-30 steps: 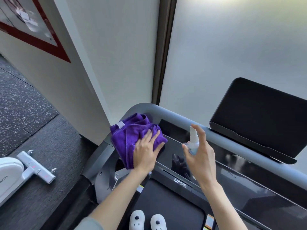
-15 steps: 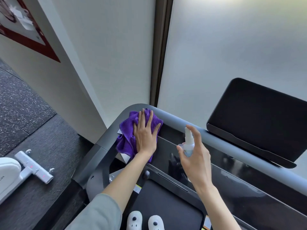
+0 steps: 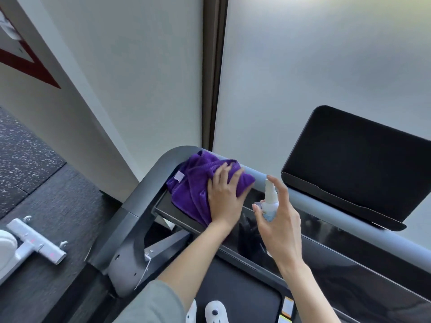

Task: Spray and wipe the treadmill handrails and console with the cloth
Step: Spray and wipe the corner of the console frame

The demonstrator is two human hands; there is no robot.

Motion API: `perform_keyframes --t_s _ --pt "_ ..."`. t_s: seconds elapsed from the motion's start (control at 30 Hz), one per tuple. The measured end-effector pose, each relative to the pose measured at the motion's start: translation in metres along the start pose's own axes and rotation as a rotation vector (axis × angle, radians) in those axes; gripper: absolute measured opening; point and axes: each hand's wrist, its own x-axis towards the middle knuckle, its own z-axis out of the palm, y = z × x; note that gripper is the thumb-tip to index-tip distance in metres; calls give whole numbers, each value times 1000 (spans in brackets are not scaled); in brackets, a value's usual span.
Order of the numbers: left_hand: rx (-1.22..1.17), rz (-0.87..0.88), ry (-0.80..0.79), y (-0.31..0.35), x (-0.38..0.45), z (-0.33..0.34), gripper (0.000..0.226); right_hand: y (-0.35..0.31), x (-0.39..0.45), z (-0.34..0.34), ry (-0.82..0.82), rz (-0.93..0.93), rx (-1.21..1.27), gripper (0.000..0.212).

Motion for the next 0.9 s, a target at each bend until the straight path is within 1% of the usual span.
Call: perform_keyframes --t_s 0.07,0.1,0.13,0.2,0.27,0.33,0.4,0.43,0.5,0.57,0.63,0.77,0.83,0.9 --pt "40 100 -59 -9 -6 -2 48 -2 1 -1 -3 1 3 71" --pt "67 116 -78 -18 0 -7 50 -2 1 -1 -5 -1 2 70" --pt "92 90 -92 -27 9 -13 52 -3 1 -2 -5 -6 -1 70" --pt "136 -26 -106 -44 29 -28 60 -2 1 -4 5 -11 -3 70" --pt "170 -62 -160 -53 39 -37 73 0 -2 -7 21 -1 3 71" --pt "191 -2 -187 -57 32 -42 87 5 -6 -9 37 8 9 71" --pt "259 82 -179 -64 18 -46 94 9 -11 -10 41 15 7 72" --pt "298 103 -184 -66 10 -45 92 11 -14 -10 37 15 1 72" --pt "332 90 -163 -65 1 -41 81 13 -19 -9 29 9 -11 73" --pt "327 52 -124 -53 1 -37 68 15 -22 -9 26 8 -19 73" --pt "313 41 -109 -43 1 -35 61 15 -22 -10 35 12 -14 73" --pt "193 144 -110 -38 -21 -37 51 12 -19 -10 55 13 6 72" --pt "171 188 -104 -42 -35 -38 48 11 -19 -10 59 17 9 71" --pt "214 149 -86 -49 -37 -40 51 10 -19 -10 60 21 16 72"
